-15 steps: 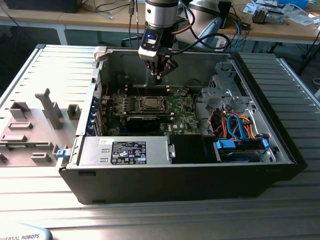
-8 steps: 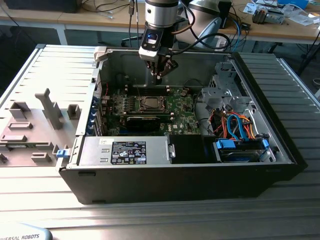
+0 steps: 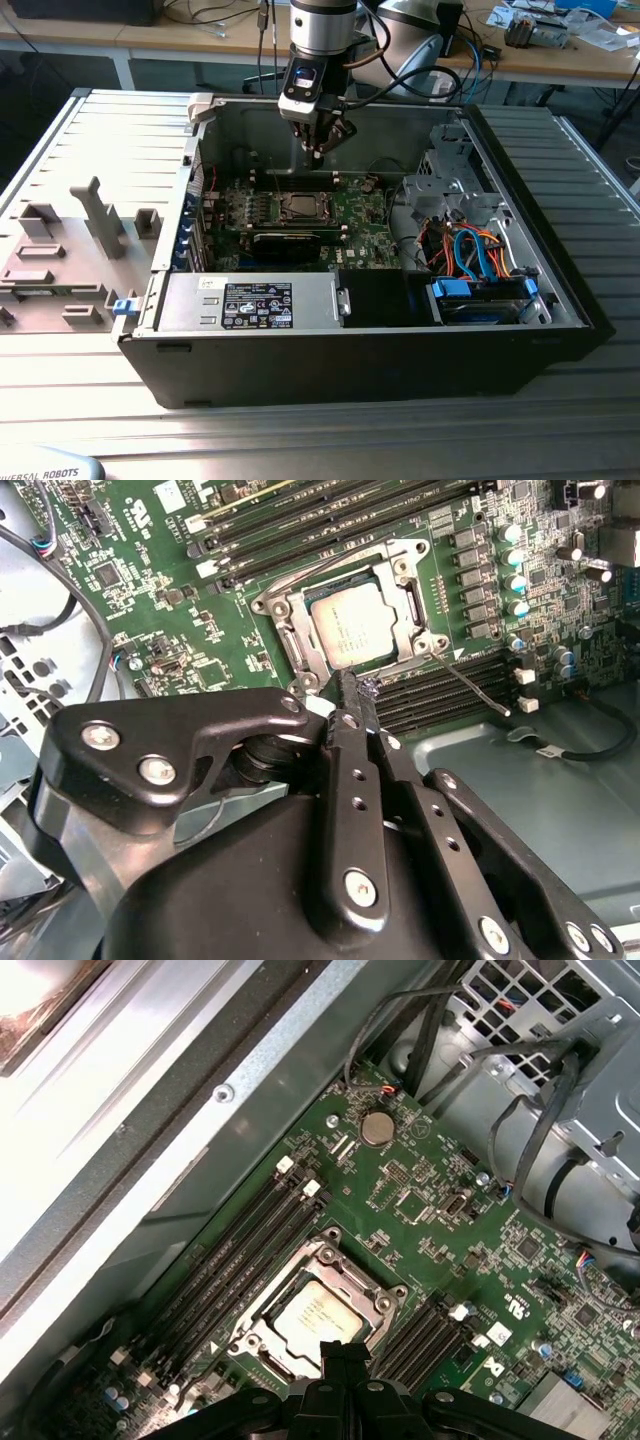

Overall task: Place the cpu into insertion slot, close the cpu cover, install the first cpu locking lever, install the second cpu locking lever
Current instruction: 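Install the first cpu locking lever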

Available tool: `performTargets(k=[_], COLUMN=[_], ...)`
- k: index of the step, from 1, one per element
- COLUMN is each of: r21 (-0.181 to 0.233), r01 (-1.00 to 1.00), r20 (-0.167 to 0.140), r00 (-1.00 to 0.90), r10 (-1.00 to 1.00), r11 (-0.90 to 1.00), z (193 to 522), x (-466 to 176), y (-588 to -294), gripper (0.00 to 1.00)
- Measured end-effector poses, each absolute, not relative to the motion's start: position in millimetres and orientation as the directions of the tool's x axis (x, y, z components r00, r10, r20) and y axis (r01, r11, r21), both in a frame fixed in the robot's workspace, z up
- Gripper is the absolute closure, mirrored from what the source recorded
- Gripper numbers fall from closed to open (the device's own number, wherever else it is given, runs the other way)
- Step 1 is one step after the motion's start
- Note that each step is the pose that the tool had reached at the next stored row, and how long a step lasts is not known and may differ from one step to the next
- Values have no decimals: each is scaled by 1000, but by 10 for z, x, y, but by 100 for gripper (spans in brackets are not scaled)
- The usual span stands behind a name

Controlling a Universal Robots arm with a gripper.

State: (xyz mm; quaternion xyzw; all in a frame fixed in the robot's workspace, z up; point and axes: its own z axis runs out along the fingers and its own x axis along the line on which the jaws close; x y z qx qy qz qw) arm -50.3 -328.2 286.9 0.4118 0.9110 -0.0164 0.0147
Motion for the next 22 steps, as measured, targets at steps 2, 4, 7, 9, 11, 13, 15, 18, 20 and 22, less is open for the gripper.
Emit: performTargets(k=[2, 4, 7, 9, 11, 13, 15, 18, 20, 22], r21=[-18, -18, -18, -18, -18, -18, -18, -18, -18, -18], r01=[749, 748, 746, 745, 743, 742, 740, 738, 733, 731], r20=[-40, -40, -40, -40, -40, -40, -40, -40, -40, -40], r00=[-662, -664, -666, -667, -669, -671, -672, -675, -681, -683], r10=[748, 747, 745, 744, 742, 741, 739, 737, 732, 730], r11=[662, 663, 666, 667, 669, 671, 672, 675, 680, 683], z=[2869, 2868, 2869, 2869, 2868, 2869, 2869, 2868, 2869, 2869], x=[-503, -503, -503, -503, -502, -503, -503, -502, -503, -503], y=[-3281, -3281, -3281, -3281, -3281, -3281, -3282, -3281, -3281, -3281], gripper=[89, 89, 89, 89, 89, 89, 89, 89, 89, 89])
